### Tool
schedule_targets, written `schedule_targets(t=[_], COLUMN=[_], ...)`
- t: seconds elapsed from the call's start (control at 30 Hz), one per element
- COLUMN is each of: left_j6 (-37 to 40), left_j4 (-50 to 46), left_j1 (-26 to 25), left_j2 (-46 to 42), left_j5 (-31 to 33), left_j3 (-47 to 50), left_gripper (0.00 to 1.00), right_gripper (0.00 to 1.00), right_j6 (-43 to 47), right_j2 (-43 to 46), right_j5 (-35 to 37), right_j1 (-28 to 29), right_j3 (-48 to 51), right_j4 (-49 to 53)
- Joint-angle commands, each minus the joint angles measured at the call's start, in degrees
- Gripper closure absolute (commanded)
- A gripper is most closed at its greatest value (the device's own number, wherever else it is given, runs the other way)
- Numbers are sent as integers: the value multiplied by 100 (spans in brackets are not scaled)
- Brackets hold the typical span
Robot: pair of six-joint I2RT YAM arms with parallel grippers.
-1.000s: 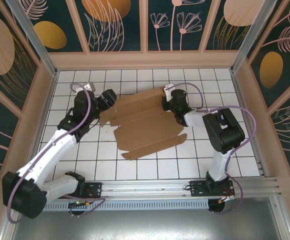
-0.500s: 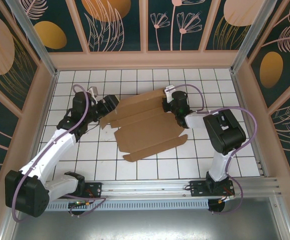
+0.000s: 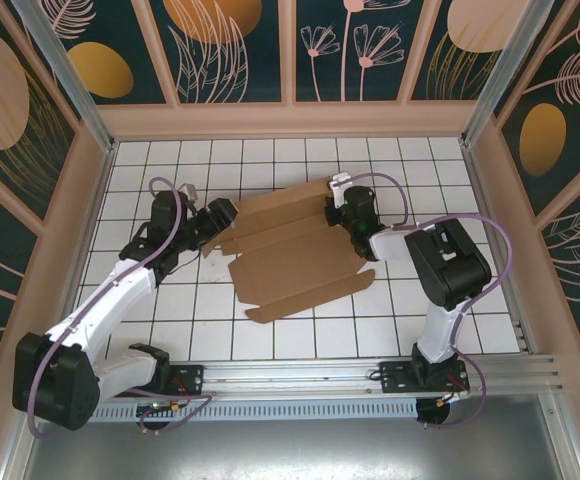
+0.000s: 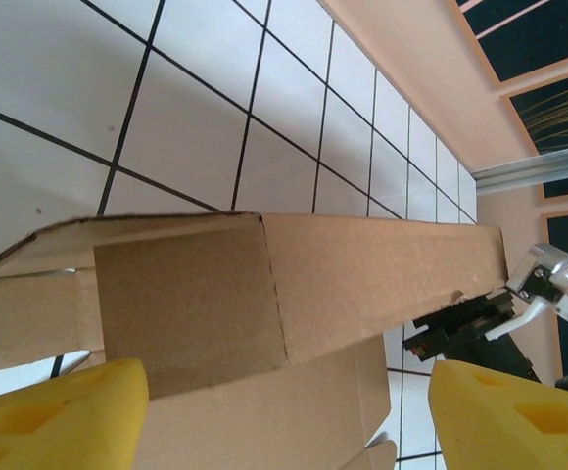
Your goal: Fold the paper box
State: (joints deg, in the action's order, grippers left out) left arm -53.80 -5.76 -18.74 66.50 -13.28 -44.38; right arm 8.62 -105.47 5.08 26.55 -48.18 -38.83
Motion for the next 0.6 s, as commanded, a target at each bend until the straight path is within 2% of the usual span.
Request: schedule_targets(t=[0.0, 0.3, 0.57], left_j6=[-112, -506, -665], left_j4=[587, 1691, 2154], left_j1=[27, 27, 24], left_j2=[205, 522, 546], left_j5=[-60, -460, -372], left_j3=[105, 434, 586], left_gripper=[25, 35, 61], right_gripper=[95, 96, 98], right_j6=[-5, 112, 113], right_j2=[58, -38, -32], right_j5=[124, 235, 370], right_j1=[105, 188, 237], right_j3=[133, 129, 153], right_j4=[-147, -229, -300])
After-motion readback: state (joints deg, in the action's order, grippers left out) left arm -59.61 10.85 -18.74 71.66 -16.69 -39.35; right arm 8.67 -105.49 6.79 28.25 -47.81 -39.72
